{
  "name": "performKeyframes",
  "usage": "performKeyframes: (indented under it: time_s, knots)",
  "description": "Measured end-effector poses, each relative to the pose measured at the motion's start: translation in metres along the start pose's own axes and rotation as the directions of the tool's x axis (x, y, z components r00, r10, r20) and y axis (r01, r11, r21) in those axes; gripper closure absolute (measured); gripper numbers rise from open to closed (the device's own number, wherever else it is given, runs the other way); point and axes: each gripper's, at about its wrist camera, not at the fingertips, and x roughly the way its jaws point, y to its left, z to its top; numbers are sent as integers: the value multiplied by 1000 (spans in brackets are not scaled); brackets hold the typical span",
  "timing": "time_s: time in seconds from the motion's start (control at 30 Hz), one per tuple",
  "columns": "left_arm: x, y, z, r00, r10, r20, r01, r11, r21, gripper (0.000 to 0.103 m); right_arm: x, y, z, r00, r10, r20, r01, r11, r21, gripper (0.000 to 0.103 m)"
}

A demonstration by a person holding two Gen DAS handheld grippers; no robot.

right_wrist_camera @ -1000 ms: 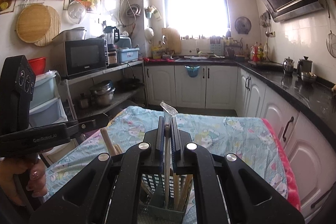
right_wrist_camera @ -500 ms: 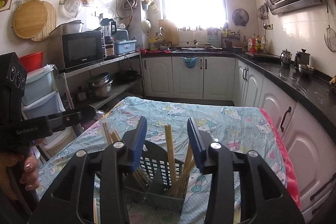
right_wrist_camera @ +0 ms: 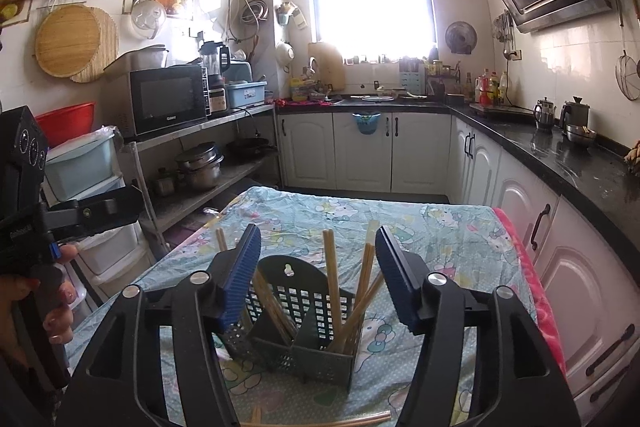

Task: Organize utensils
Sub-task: 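Lower the chopsticks into the caddy slots and open both tools, then move both tools back toward the chopstick pile beside the caddy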

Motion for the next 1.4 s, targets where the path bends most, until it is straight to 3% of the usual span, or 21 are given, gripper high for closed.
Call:
performKeyframes:
  time_s: [0.33,0.87,1.07,1.4]
  knots:
    - [-20,5,-20,1000,22,-11,-22,1000,-3,11,-19,14,-10,1000,26,-10,-26,999,-45,41]
    - [-26,33,-58,991,90,-96,-95,994,-51,11,-20,39,-61,990,32,-138,-58,979,-194,41]
    - [-23,38,-72,985,109,-134,-117,992,-51,11,-15,48,-87,978,43,-204,-93,966,-240,41]
    - [-11,54,-98,963,155,-221,-177,981,-82,11,-1,70,-137,939,60,-339,-182,922,-342,41]
